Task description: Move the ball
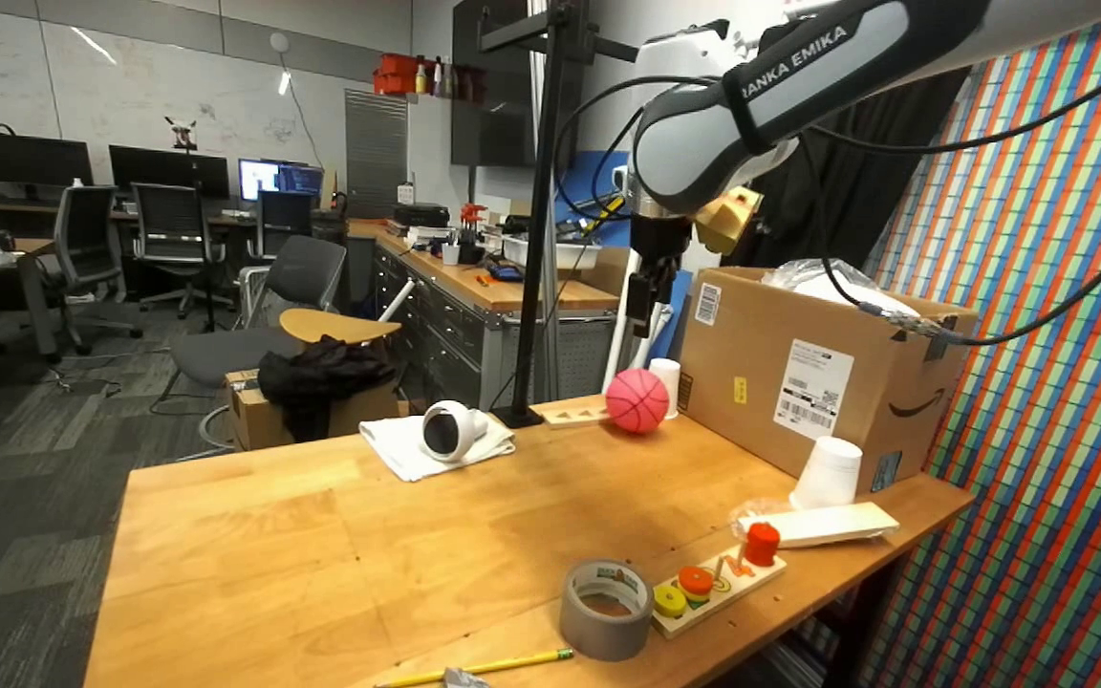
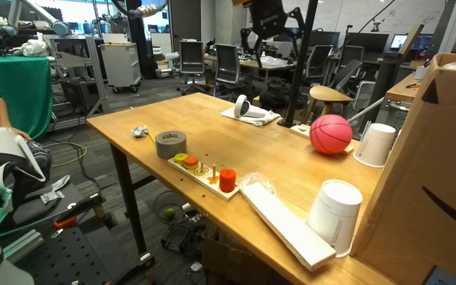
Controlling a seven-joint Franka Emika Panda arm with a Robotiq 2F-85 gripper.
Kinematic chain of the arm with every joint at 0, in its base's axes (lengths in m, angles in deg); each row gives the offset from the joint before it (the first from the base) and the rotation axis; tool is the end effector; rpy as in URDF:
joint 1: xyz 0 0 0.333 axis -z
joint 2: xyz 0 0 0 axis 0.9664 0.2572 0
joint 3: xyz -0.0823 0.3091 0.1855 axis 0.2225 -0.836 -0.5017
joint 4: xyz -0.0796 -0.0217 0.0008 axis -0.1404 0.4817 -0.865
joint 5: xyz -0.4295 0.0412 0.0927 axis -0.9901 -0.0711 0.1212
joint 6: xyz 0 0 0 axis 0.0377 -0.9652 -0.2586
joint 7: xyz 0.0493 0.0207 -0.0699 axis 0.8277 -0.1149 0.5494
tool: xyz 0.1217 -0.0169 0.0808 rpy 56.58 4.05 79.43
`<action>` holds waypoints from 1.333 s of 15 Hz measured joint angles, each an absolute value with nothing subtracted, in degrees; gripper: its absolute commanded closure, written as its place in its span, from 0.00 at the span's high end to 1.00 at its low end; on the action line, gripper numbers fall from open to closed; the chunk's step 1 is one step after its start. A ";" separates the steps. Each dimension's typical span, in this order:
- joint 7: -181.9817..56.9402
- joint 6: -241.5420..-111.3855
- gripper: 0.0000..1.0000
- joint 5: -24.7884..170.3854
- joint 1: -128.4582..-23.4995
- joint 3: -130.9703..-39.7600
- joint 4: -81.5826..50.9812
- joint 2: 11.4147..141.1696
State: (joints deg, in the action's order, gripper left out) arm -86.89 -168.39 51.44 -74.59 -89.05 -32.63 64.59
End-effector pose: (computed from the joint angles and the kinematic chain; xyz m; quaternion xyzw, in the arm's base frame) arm 0.6598 -0.0361 0.4695 0.9413 0.2658 0.0682 0.1967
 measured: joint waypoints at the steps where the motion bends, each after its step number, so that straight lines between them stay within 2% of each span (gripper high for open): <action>1: -85.33 -168.51 1.00 49.38 -75.90 -89.92 -35.49 62.39; 5: -81.31 -168.64 1.00 48.31 -80.14 -94.48 -45.21 56.60; 9: -80.67 -169.52 1.00 49.64 -82.21 -96.55 -49.60 55.73; 20: -83.60 -172.64 1.00 68.30 -80.15 -93.43 -52.01 60.53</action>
